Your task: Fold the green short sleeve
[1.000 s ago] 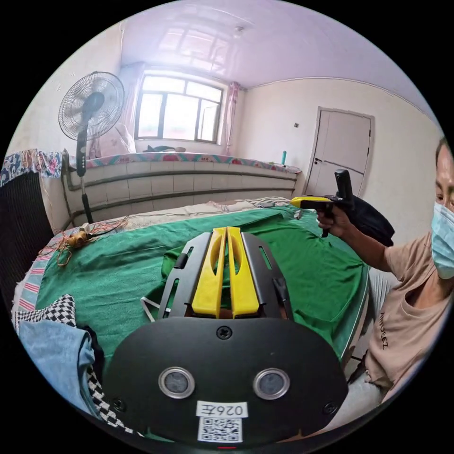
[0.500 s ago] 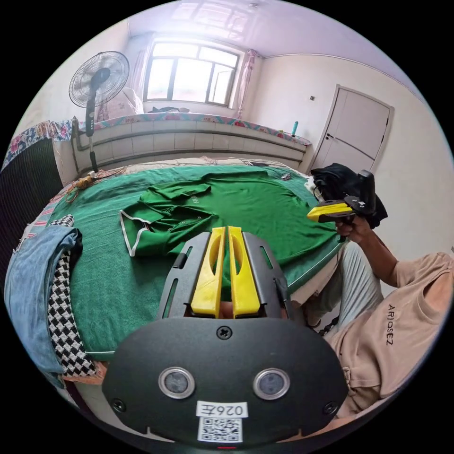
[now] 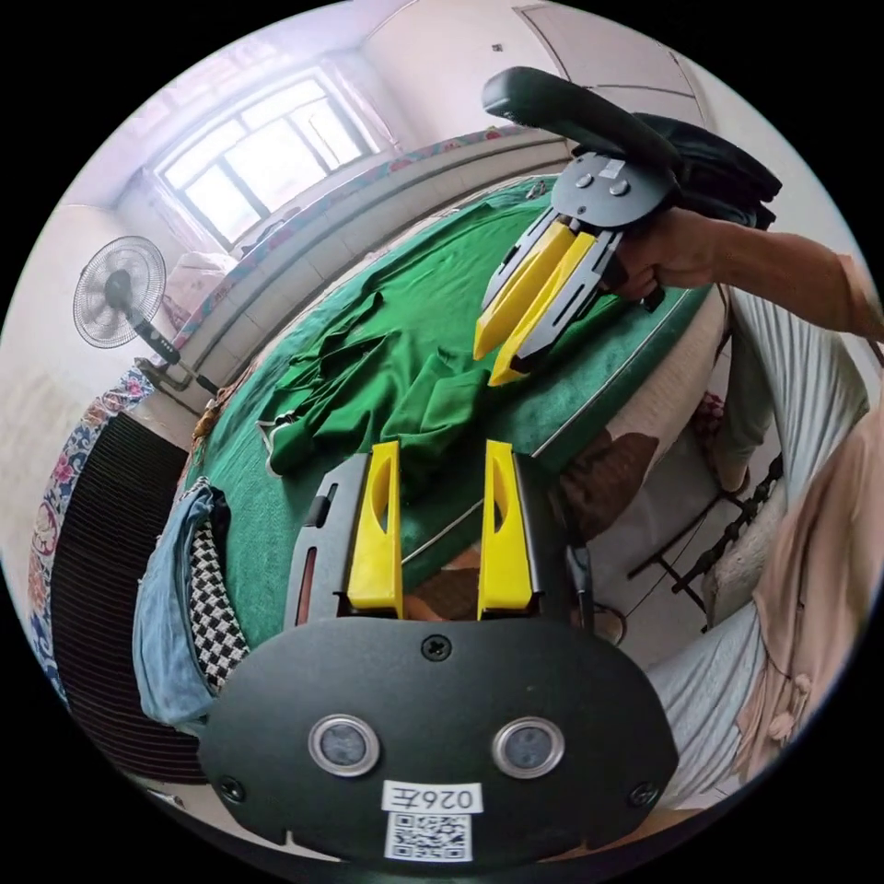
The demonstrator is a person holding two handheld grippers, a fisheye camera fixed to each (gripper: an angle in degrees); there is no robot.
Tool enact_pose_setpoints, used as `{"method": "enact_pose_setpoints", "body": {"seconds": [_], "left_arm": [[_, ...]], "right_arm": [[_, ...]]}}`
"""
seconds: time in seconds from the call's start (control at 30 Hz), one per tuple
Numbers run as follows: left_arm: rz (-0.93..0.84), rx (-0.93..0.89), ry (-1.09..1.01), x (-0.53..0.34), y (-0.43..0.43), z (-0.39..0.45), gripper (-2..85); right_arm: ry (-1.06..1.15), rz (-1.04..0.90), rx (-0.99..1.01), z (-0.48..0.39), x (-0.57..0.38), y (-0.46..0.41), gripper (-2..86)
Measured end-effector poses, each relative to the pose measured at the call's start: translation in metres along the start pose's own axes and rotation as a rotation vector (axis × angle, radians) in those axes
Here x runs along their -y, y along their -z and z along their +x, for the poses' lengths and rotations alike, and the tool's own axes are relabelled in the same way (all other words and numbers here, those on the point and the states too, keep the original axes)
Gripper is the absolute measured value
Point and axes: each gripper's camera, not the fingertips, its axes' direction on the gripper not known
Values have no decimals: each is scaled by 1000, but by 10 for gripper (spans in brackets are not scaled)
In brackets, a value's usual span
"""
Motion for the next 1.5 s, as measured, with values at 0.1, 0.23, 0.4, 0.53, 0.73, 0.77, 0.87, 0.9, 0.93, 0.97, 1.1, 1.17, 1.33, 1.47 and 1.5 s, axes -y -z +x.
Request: {"method": "enact_pose_setpoints", "body": {"seconds": [0.1, 0.23, 0.4, 0.53, 0.73, 0.77, 0.87, 0.9, 0.93, 0.97, 1.1, 1.17, 1.33, 1.47, 1.5], "left_arm": [[-60, -35, -20, 8, -9, 3, 111], [30, -61, -11, -9, 18, 0, 9], [146, -144, -2, -46, 45, -5, 0], [222, -209, 64, -68, 56, -24, 0], [319, -292, 168, -98, 61, -50, 1], [325, -306, 181, -103, 59, -54, 1], [334, -346, 205, -115, 55, -64, 1], [333, -353, 207, -117, 53, -65, 1], [328, -363, 207, -120, 51, -68, 1], [318, -365, 206, -123, 49, -70, 1], [306, -358, 204, -133, 44, -75, 0], [317, -359, 214, -140, 41, -80, 0], [350, -399, 235, -150, 33, -91, 0], [342, -397, 232, -154, 24, -96, -1], [340, -397, 233, -155, 23, -96, -1]], "right_arm": [[-23, -54, 45, 5, 18, -13, 28], [-69, 48, 116, 8, 11, 20, -9], [22, 125, 117, -10, -21, 73, 2], [57, 107, -29, -16, -37, 88, 61], [24, 52, -28, -1, -23, 68, 107], [21, 42, -60, 2, -18, 61, 117], [8, 1, -134, 10, -3, 44, 147], [5, -6, -135, 13, 0, 40, 148], [5, -18, -113, 18, 5, 35, 150], [-2, -19, -87, 23, 9, 33, 151], [-21, 33, -16, 40, 8, 40, 145], [-27, 91, 65, 52, -1, 53, 138], [-20, 170, 213, 74, -16, 78, 130], [-6, 164, 175, 82, -7, 80, 127], [-1, 161, 174, 82, -5, 79, 126]]}}
